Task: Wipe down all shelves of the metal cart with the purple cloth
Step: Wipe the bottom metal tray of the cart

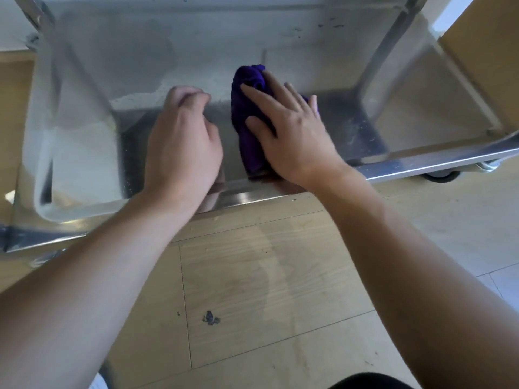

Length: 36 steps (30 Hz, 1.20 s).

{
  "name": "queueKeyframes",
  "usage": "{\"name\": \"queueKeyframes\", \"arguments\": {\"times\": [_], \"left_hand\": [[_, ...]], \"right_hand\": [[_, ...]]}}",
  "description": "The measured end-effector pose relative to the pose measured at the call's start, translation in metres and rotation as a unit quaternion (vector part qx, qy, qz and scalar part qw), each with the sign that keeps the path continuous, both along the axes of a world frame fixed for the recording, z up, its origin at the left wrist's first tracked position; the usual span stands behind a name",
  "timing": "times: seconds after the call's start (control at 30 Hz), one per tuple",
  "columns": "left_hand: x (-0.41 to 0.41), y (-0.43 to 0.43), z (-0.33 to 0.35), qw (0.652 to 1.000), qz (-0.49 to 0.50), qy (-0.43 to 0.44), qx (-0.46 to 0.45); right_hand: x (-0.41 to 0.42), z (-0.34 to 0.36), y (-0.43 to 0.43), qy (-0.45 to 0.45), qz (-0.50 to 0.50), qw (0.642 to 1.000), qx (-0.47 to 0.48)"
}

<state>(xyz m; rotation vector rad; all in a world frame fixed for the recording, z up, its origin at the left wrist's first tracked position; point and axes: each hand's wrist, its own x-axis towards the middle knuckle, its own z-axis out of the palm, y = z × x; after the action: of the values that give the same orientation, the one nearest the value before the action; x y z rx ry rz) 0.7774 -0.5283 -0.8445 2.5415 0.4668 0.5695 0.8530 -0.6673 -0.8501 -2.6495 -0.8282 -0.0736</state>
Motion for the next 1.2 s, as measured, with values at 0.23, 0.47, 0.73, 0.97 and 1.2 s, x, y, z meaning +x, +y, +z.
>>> {"name": "queueKeyframes", "arguments": {"times": [0.23,0.47,0.73,0.97,1.2], "left_hand": [[-0.014,0.017,-0.008,0.999,0.021,0.023,-0.008],[-0.011,0.015,-0.005,0.998,0.018,0.058,0.022],[0.002,-0.045,0.007,0.994,-0.09,0.052,0.044],[0.007,-0.067,-0.006,0.986,-0.149,0.056,0.046],[0.009,-0.07,-0.013,0.987,-0.149,0.038,0.045]], "right_hand": [[0.013,-0.001,-0.013,0.016,-0.144,0.989,0.004],[-0.026,-0.005,0.037,-0.003,-0.023,1.0,-0.004],[0.003,-0.002,-0.033,0.006,-0.112,0.994,0.008],[0.044,0.003,-0.136,0.01,-0.273,0.962,0.0],[0.043,-0.001,-0.092,0.009,-0.283,0.959,-0.025]]}}
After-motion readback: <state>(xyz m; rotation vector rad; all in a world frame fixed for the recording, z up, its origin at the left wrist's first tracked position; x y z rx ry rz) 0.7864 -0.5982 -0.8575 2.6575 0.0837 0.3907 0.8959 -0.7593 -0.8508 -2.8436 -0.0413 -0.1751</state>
